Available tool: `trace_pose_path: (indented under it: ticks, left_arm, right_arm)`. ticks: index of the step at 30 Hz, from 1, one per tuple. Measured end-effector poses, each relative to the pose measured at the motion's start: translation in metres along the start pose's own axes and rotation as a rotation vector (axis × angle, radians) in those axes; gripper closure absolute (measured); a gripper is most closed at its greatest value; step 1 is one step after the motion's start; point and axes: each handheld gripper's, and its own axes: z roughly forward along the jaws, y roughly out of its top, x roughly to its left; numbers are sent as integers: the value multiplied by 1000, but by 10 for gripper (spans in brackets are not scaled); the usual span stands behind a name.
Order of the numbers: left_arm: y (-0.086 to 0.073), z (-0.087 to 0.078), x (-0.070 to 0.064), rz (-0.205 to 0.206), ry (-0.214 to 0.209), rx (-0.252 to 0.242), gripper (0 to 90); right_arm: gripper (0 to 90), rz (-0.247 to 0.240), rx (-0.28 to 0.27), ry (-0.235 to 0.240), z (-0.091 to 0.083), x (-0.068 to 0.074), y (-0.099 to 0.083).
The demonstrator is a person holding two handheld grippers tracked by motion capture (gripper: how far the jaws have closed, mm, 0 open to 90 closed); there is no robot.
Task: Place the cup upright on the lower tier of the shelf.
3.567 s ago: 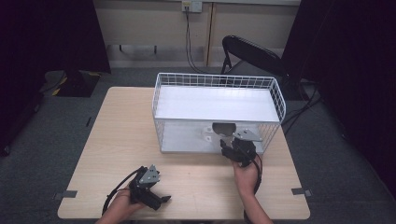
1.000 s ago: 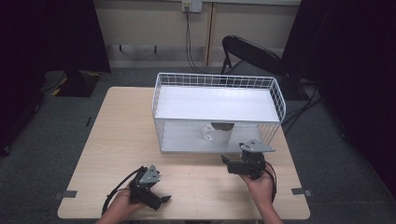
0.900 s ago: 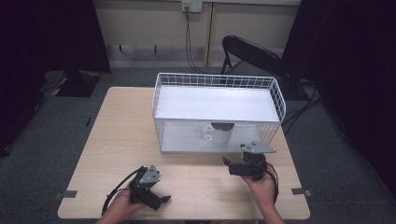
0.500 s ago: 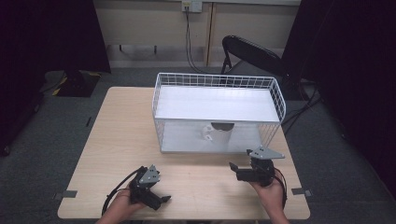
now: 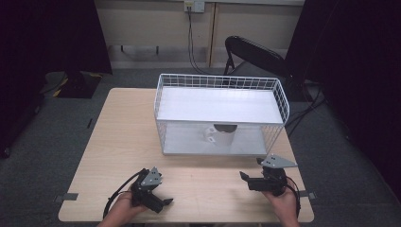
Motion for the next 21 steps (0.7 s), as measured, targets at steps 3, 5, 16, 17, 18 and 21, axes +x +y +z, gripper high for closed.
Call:
trace_pose_path:
  ticks: [3,5,16,17,18,21]
  left_arm:
    - [0,0,0,1,0,1,0]
    - [0,0,0,1,0,0,0]
    - [0,0,0,0,0,0,0]
    - [0,0,0,1,-1,1,0]
    - [0,0,0,1,0,1,0]
    - [0,0,0,0,0,0,0]
  right_arm:
    - [137,5,5,2,-4,-4,-5]
    - [137,11,9,4,-7,-8,-10]
    - [137,13,17,-2,-15,-17,-21]
    - [138,10,16,-2,-15,-17,-22]
    - [138,13,17,-3,-16,-18,-22]
    - [138,18,10,12,-17,-20,-26]
